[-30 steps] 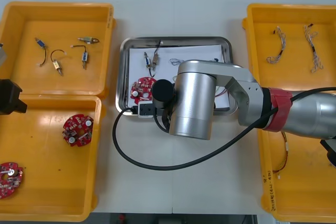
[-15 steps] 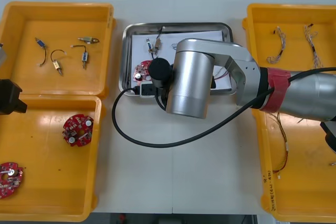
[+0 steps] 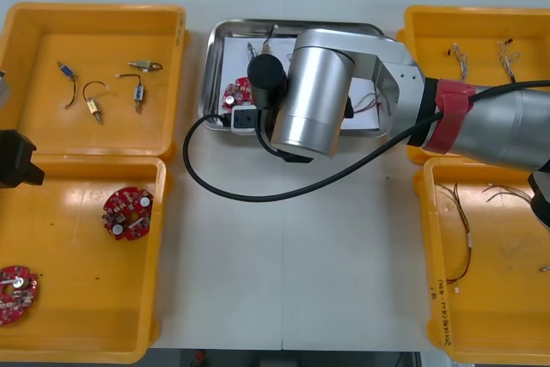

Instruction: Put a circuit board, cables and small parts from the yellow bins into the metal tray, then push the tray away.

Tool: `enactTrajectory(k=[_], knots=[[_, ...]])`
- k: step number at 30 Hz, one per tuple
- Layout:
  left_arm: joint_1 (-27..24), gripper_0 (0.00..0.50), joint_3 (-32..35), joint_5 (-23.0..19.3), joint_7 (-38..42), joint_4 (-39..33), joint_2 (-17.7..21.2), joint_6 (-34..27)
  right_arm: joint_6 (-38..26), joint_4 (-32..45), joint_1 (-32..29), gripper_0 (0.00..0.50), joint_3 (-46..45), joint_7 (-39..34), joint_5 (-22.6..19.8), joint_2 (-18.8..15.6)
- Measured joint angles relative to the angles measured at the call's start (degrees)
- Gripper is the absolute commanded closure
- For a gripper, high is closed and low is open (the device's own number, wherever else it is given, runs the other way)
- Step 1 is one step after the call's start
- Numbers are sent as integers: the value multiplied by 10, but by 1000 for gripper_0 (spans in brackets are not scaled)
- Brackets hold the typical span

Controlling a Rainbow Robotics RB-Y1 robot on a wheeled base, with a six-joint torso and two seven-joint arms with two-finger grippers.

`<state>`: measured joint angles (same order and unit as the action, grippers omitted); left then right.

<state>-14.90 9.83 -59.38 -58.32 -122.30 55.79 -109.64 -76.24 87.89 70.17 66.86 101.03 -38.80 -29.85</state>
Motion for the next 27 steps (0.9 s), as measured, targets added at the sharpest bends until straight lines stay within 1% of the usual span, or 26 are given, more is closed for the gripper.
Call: enactTrajectory(k=[6, 12, 18, 24, 27], knots=[[0, 0, 0, 0, 0, 0, 0, 0, 14, -17, 16, 500, 0, 10, -1, 0], [0, 0, 0, 0, 0, 0, 0, 0, 23, -34, 36, 500, 0, 12, -25, 0], [0, 0, 0, 0, 0, 0, 0, 0, 40, -54, 46, 500, 0, 48, -25, 0], [0, 0, 0, 0, 0, 0, 0, 0, 56, -63, 49, 500, 0, 51, -24, 0], [0, 0, 0, 0, 0, 0, 0, 0, 62, -67, 50, 500, 0, 64, -24, 0]])
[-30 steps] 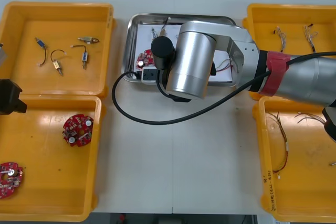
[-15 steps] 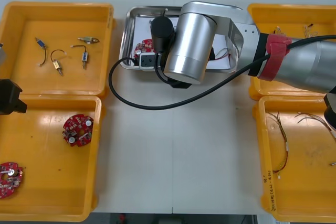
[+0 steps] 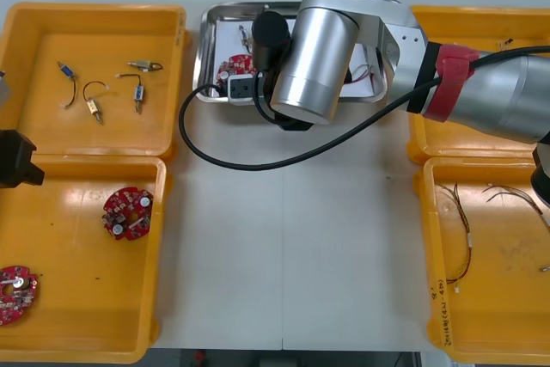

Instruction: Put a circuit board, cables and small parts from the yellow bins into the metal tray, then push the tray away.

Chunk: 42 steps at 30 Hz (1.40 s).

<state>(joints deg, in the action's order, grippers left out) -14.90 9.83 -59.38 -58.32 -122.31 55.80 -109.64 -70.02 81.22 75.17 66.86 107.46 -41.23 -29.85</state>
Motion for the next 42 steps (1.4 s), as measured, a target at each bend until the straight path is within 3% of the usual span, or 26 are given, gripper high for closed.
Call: enactTrajectory(k=[20, 42], knots=[[0, 0, 0, 0, 0, 0, 0, 0, 64, -66, 6, 500, 0, 19, 8, 0], [0, 0, 0, 0, 0, 0, 0, 0, 85, -85, 7, 480, 11, 47, 8, 0]])
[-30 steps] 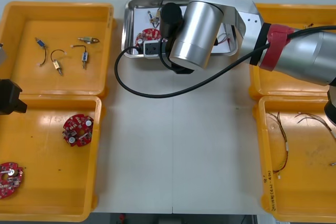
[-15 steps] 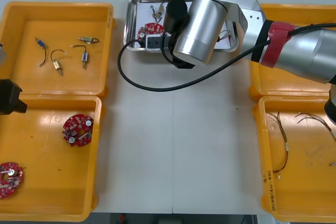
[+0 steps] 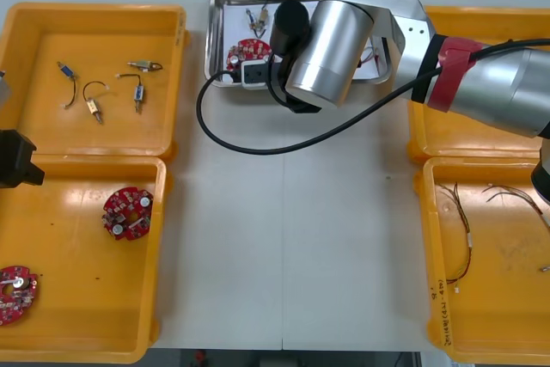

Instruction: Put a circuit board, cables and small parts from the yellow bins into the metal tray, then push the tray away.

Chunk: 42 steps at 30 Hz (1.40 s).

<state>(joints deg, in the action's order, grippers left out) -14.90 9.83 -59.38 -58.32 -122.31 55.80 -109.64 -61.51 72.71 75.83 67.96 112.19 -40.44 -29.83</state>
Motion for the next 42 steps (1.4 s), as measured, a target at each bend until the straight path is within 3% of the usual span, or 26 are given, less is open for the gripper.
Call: enactTrajectory(k=[28, 29, 31, 32, 33, 42], knots=[[0, 0, 0, 0, 0, 0, 0, 0, 11, -36, 0, 480, 5, -2, 0, 13], [0, 0, 0, 0, 0, 0, 0, 0, 11, -36, 0, 452, 5, -2, 0, 13], [0, 0, 0, 0, 0, 0, 0, 0, 11, -36, 0, 219, 5, -2, 0, 13], [0, 0, 0, 0, 0, 0, 0, 0, 11, -36, 0, 75, 5, -2, 0, 13], [0, 0, 0, 0, 0, 0, 0, 0, 11, -36, 0, 0, 5, -2, 0, 13], [0, 0, 0, 0, 0, 0, 0, 0, 3, -36, 0, 0, 5, -3, 0, 14]])
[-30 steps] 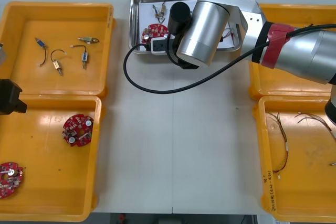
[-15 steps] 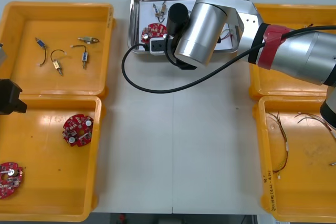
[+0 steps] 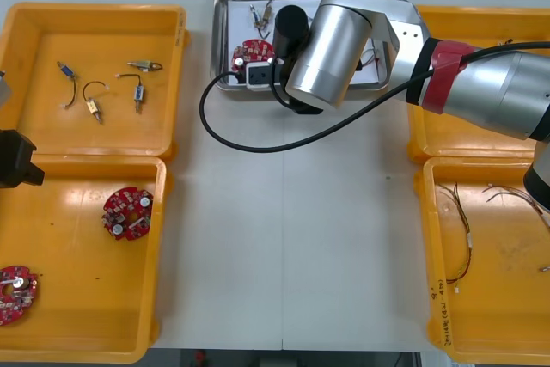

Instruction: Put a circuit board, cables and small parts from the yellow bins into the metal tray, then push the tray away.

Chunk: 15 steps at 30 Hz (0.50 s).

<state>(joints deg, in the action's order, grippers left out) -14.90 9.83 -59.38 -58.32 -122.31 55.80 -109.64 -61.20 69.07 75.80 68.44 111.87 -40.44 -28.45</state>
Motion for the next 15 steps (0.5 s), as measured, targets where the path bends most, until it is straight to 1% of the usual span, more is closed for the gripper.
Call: enactTrajectory(k=[5, 15], knots=[[0, 0, 0, 0, 0, 0, 0, 0, -72, 21, 0, 0, -13, -4, 0, 0], [0, 0, 0, 0, 0, 0, 0, 0, -207, 103, 0, 0, -89, -16, 0, 0]])
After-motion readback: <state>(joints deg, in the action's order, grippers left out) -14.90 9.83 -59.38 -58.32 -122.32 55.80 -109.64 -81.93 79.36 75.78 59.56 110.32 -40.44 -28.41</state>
